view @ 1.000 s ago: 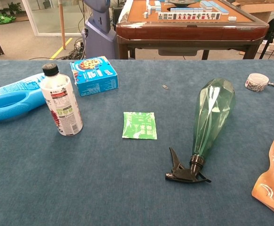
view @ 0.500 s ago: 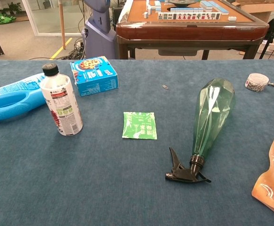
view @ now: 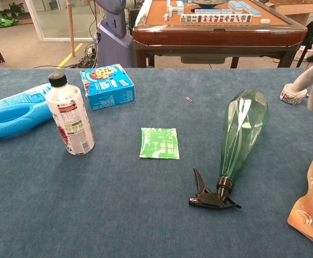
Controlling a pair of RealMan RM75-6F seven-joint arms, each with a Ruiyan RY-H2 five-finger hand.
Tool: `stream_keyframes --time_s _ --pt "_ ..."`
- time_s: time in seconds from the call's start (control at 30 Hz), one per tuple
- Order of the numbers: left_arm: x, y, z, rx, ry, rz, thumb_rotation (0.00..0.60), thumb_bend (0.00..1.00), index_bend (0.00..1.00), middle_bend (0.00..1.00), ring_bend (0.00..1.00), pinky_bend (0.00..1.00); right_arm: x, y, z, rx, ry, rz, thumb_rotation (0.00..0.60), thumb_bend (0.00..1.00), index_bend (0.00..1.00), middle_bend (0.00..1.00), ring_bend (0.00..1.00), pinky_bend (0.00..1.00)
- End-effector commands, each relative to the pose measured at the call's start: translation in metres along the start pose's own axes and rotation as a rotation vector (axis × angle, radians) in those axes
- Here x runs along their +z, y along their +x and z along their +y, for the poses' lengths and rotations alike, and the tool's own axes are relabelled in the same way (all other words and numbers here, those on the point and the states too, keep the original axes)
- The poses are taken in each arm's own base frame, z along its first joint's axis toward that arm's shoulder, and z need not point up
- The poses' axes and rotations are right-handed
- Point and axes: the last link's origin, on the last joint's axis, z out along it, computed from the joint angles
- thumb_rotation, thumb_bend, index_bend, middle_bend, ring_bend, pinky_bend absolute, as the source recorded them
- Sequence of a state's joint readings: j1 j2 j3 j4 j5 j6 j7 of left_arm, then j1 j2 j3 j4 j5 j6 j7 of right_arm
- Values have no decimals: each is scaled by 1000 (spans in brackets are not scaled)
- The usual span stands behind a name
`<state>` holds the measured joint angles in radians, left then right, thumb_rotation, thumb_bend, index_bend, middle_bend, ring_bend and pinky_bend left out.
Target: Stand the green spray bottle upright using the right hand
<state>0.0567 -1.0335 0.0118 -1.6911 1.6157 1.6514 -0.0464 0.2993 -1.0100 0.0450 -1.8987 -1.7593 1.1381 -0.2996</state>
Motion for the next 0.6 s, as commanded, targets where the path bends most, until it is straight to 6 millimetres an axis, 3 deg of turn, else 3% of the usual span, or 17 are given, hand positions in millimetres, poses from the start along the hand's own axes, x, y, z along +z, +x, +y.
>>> stream_keyframes --time_s 0.03,0.33,0.6 --pt "-1 0 -1 1 3 0 600 255 69 0 56 20 28 -9 -9 -79 58 -27 600 228 413 241 62 0" --pt "-3 -1 -5 0 20 -2 600 255 69 0 56 20 73 -33 -28 -229 147 -70 600 226 403 228 62 0" --pt "-5 -1 -8 -1 30 -2 600 255 69 0 56 20 94 -58 -46 -325 176 -69 600 223 367 206 62 0"
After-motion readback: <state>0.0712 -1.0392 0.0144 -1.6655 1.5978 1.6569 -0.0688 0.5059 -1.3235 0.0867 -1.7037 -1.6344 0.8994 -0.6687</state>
